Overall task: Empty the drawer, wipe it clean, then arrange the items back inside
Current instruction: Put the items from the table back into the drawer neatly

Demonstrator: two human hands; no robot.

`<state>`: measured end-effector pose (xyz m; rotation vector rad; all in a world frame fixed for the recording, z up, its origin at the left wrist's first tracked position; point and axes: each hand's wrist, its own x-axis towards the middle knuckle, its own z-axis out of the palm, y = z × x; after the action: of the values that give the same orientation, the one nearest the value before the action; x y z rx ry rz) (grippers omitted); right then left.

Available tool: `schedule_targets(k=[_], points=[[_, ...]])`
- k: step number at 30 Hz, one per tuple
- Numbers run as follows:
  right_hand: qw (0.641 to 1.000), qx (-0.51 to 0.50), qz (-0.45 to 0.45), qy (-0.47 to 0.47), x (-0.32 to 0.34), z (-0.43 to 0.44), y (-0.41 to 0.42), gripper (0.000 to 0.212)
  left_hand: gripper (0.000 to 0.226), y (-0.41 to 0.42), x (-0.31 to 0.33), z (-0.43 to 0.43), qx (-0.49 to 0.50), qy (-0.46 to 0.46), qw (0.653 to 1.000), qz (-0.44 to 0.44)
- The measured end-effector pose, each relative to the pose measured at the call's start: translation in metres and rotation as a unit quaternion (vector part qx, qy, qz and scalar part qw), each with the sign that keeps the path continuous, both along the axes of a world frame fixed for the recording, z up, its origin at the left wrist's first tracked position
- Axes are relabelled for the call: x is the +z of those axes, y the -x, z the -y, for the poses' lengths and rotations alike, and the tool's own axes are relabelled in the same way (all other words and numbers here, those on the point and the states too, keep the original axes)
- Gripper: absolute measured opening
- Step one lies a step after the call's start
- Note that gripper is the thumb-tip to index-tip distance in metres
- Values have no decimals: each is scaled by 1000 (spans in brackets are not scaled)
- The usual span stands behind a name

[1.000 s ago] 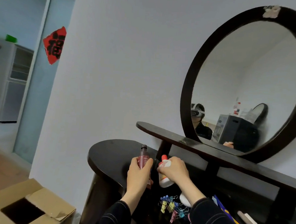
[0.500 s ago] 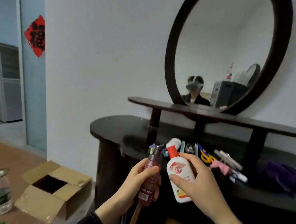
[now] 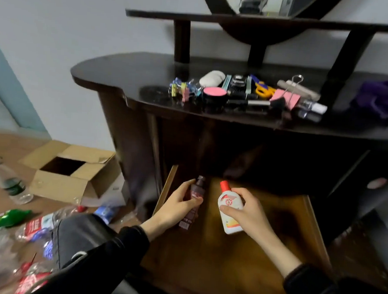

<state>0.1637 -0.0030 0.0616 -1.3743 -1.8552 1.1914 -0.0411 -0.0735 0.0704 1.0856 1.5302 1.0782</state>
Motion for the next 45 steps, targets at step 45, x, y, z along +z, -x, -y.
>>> schedule_targets(k=[45], points=[[969,148,181,79,-73,0,9,77,49,-15,-33,27,-127,117,742,-648]])
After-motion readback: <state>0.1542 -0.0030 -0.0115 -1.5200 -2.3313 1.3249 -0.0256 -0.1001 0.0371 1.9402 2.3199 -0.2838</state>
